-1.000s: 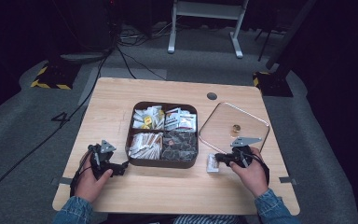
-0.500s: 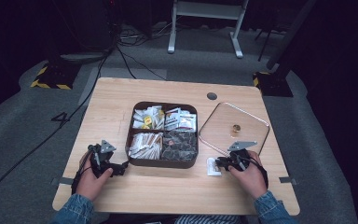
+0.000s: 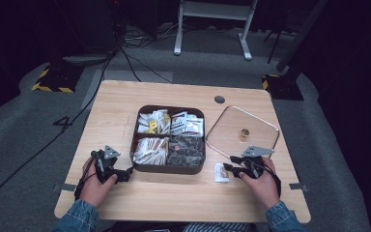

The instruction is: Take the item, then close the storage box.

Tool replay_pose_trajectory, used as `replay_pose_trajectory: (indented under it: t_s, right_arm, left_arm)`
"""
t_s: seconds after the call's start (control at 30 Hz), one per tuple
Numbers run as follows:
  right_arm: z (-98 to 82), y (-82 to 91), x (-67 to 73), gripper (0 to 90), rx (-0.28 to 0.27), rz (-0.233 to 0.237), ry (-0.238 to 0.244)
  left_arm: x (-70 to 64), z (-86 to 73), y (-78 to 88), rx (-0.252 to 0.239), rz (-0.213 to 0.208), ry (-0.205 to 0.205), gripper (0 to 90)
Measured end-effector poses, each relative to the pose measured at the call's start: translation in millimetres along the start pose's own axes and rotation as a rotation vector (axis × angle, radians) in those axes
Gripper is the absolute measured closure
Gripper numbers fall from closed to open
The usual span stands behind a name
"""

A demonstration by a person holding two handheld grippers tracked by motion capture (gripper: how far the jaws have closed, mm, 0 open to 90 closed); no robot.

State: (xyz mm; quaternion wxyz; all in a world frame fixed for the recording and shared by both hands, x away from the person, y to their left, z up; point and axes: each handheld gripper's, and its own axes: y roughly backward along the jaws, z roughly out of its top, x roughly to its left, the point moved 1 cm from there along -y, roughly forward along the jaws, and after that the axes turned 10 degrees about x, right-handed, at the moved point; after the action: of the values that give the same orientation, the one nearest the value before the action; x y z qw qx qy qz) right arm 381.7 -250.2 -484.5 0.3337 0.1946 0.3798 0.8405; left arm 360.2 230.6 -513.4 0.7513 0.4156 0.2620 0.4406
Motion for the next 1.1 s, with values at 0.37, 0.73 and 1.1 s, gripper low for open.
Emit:
replay_pose_trajectory:
  t_s: [0.37, 0.73, 1.1]
  right_arm:
    - [15.7, 21.2, -6.4, 51.3, -0.057, -0.007, -0.027]
    - [48.1, 41.2, -15.5, 48.5, -0.066, -0.05, -0.006]
    - [67.4, 44.2, -39.5, 46.7, -0.08, -0.093, -0.05]
  left_arm:
    - [0.0, 0.0, 0.0, 0.0, 0.0, 0.0, 0.0]
    - [0.5, 0.3, -0.1, 0.0, -0.001, -0.004, 0.0]
    - [0.5, 0.3, -0.2, -0.001, -0.001, -0.005, 0.0]
